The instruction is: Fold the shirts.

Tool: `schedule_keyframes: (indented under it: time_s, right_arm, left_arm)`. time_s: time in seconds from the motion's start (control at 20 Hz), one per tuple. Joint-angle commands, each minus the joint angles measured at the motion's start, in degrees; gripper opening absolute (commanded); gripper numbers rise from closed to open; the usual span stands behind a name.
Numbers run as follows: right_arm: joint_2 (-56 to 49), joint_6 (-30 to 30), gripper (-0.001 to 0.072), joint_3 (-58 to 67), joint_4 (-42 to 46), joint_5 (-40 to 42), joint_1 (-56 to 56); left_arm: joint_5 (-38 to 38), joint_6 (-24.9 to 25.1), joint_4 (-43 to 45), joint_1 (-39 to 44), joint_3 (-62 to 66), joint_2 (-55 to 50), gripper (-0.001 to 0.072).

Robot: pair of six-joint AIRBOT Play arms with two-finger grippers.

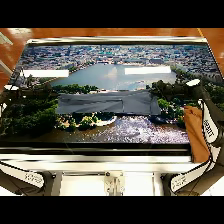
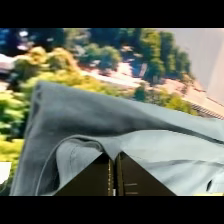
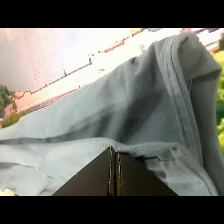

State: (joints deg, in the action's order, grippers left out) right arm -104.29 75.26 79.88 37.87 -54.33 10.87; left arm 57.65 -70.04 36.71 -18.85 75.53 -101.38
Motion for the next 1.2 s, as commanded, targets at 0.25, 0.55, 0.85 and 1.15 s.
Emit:
schedule_keyframes:
  time_s: [0.25,0.55,0.85,1.15]
  right_arm:
    - [4.2,-3.8,0.0594,0.5,5.9,-1.7,4.5]
    - [1.8,3.1,0.0685,0.5,20.7,-12.2,6.8]
    - [-4.5,-0.5,0.0685,0.5,9.5,-11.1,3.3]
    - [-6.2,-1.4,0.0172,0.7,7.1,-11.3,0.0]
  left_arm:
    - [10.5,-10.3,7.1,-5.2,5.4,-0.5,0.061]
    - [17.7,-9.4,7.0,-7.0,7.0,2.8,0.0598]
    - [19.6,-6.7,7.0,-4.0,7.0,7.2,0.0597]
    - [19.2,-6.5,6.8,0.5,7.0,7.6,0.0596]
